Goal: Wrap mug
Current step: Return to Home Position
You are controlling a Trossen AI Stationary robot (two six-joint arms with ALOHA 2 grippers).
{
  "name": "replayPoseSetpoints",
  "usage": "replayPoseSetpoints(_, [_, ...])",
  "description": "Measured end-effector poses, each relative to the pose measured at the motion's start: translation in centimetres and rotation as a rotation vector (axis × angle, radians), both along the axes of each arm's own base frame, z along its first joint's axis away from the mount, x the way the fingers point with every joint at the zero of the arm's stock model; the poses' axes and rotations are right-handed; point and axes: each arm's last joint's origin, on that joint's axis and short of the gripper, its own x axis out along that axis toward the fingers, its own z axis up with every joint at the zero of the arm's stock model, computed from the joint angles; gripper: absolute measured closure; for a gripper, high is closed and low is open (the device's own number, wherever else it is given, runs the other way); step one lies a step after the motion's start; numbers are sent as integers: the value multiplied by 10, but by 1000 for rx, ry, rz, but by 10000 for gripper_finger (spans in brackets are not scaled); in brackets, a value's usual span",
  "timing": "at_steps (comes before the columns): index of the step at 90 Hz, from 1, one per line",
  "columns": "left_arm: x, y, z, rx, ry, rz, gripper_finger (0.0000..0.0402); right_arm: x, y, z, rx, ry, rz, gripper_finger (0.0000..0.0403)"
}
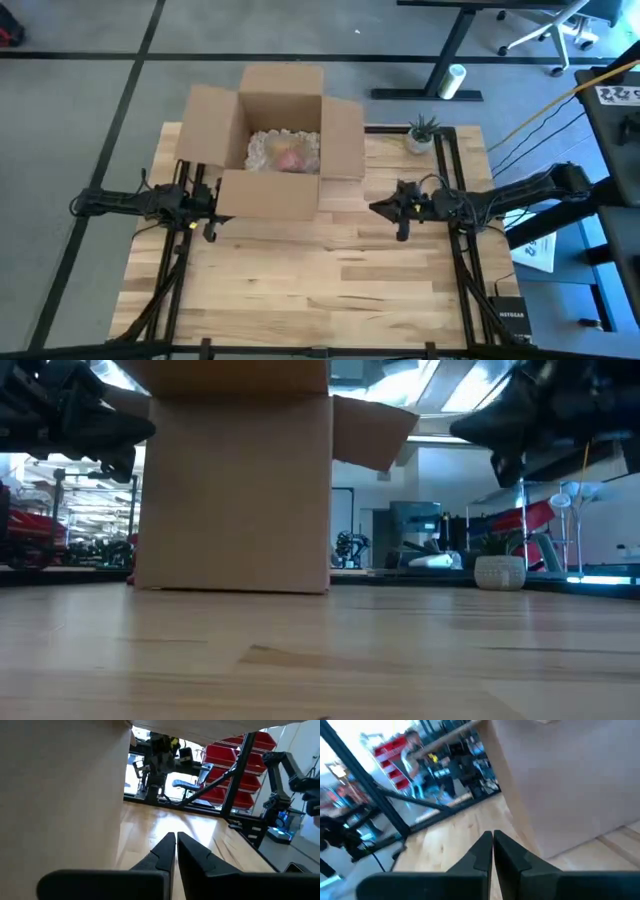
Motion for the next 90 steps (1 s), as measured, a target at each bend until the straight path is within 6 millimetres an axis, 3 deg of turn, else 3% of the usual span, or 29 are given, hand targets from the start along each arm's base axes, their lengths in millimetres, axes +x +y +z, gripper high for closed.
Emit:
replayPoseSetpoints(18, [0,0,0,0,0,0,402,-15,-2,-21,-20,-42,20,403])
replayPoseSetpoints(48, [0,0,0,0,0,0,402,-18,-8,-12,-228,-112,49,403])
replayPoseSetpoints(90, [0,0,0,0,0,0,402,-40,-22,-5,-190,-108,66,403])
